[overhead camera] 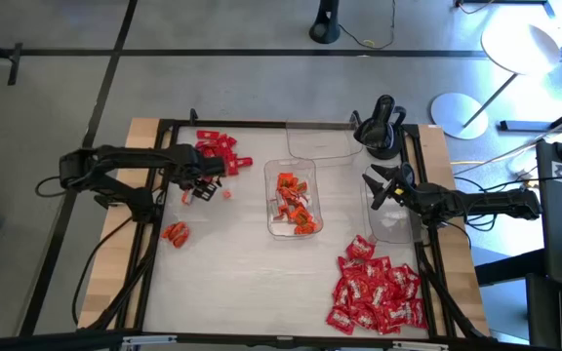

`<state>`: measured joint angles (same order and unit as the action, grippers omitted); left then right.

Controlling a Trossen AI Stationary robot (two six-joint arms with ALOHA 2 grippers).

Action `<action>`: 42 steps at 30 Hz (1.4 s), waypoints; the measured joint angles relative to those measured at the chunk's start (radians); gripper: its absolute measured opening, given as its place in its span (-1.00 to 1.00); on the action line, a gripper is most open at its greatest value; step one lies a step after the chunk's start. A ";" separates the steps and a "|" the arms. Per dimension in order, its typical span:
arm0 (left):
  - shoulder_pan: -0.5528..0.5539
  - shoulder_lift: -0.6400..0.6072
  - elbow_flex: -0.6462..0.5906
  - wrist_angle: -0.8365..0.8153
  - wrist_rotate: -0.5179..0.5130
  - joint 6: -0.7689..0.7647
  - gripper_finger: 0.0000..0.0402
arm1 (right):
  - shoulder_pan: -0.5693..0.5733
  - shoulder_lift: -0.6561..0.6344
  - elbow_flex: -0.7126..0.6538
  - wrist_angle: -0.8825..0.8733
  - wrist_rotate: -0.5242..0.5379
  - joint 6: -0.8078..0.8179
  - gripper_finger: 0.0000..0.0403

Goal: Sort candy
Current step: Put the orange chocolate into the bottom left transparent bin

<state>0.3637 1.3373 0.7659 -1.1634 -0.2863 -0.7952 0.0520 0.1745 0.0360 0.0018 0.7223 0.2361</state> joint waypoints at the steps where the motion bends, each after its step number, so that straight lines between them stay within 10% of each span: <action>1: 0.011 0.000 -0.018 0.025 0.014 0.015 0.26 | 0.000 0.000 0.000 0.000 0.000 0.000 0.14; 22: 0.125 -0.004 -0.197 0.264 0.169 0.127 0.24 | 0.000 0.000 0.000 -0.002 0.000 0.002 0.14; 34: 0.111 -0.005 -0.177 0.267 0.186 0.142 -0.38 | 0.000 0.000 0.000 -0.002 0.000 0.003 0.14; 42: 0.026 -0.056 -0.036 0.274 0.205 0.101 -0.45 | 0.000 0.000 0.000 -0.003 0.000 0.003 0.14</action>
<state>0.3902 1.2813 0.7295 -0.8891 -0.0817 -0.6937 0.0521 0.1745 0.0360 -0.0010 0.7219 0.2388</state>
